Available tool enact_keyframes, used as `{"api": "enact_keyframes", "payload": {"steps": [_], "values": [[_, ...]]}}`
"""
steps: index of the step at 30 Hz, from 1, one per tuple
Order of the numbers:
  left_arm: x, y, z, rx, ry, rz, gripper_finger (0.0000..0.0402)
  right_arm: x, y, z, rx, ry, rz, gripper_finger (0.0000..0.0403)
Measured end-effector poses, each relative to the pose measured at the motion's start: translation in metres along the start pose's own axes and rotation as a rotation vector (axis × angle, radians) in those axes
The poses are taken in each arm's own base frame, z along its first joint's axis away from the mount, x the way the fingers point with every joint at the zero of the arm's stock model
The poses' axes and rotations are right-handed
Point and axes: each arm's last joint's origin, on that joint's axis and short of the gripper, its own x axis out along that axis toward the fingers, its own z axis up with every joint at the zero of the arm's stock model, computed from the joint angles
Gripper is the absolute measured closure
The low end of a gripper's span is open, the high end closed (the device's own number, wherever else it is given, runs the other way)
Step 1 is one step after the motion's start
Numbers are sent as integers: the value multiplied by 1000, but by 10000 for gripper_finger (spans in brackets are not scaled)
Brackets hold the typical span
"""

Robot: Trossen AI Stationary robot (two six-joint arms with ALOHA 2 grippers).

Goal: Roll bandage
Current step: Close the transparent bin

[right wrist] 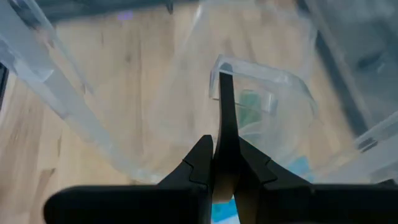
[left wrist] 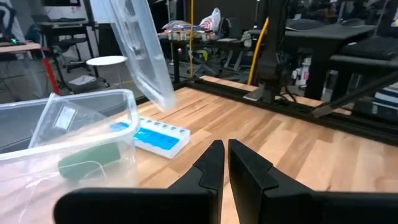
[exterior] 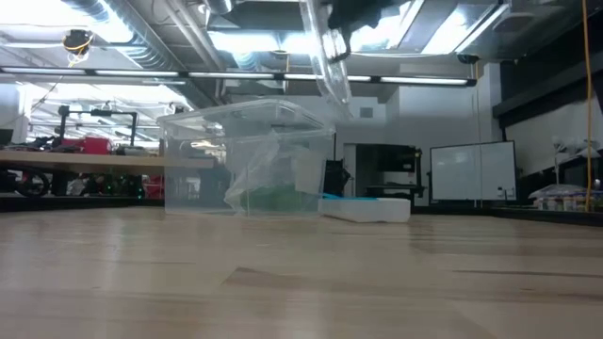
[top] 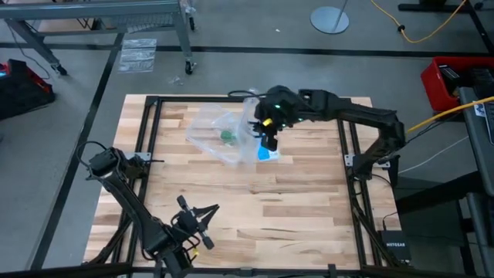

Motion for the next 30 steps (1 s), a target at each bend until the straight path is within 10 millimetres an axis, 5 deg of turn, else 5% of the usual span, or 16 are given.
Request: {"api": "enact_keyframes", "payload": {"steps": [10, 20, 30], "values": [[11, 6, -4, 13, 2, 35, 386, 48, -22, 11, 98, 273, 70, 366], [15, 8, -4, 43, 3, 48, 386, 51, -26, 38, 79, 249, 73, 366], [15, 11, -4, 77, 4, 51, 386, 63, -42, 38, 116, 269, 79, 366]]}}
